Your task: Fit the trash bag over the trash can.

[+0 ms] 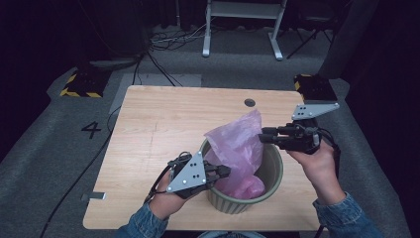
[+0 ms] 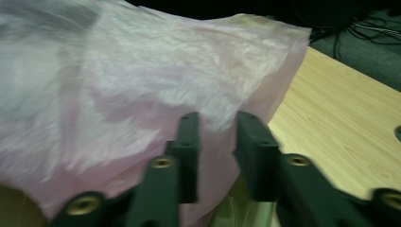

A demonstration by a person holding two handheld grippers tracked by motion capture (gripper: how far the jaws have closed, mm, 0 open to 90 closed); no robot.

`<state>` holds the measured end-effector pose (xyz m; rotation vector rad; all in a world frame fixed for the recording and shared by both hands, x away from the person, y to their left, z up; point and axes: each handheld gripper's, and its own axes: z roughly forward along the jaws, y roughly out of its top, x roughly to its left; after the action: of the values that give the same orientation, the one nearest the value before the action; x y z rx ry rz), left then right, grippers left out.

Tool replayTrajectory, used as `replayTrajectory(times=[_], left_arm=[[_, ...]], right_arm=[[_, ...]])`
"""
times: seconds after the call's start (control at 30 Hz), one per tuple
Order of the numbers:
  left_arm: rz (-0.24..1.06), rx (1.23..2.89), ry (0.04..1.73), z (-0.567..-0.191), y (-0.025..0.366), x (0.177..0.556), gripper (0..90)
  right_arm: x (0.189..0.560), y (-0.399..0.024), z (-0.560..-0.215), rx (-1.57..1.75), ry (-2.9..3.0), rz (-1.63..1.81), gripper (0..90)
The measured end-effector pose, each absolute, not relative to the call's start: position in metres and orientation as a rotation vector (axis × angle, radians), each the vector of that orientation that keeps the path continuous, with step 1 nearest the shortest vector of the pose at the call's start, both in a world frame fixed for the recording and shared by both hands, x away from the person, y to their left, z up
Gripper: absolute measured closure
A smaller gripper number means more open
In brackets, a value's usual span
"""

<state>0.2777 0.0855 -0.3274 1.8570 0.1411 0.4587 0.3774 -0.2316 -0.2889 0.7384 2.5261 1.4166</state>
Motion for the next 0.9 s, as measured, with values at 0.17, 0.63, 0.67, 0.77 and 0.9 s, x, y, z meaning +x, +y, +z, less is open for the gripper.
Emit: replayTrajectory(times=[0.17,0.63,0.67,0.77,0.9], left_arm=[[0.465,1.844,0.218,-0.331,0.110,0.282,88.4],[0.418,1.853,0.084,-0.329,0.090,0.274,89.1],[0.415,1.856,0.068,-0.329,0.088,0.273,89.2],[0.416,1.860,0.060,-0.329,0.087,0.272,89.2],[0.427,1.855,0.085,-0.329,0.094,0.274,89.2]], right_arm=[[0.360,-0.231,-0.288,0.633,2.557,1.378,90.0],[0.395,-0.210,-0.286,0.735,2.528,1.406,33.9],[0.398,-0.207,-0.287,0.743,2.536,1.413,33.9],[0.403,-0.200,-0.290,0.741,2.567,1.399,46.1],[0.397,-0.200,-0.288,0.677,2.589,1.395,83.2]])
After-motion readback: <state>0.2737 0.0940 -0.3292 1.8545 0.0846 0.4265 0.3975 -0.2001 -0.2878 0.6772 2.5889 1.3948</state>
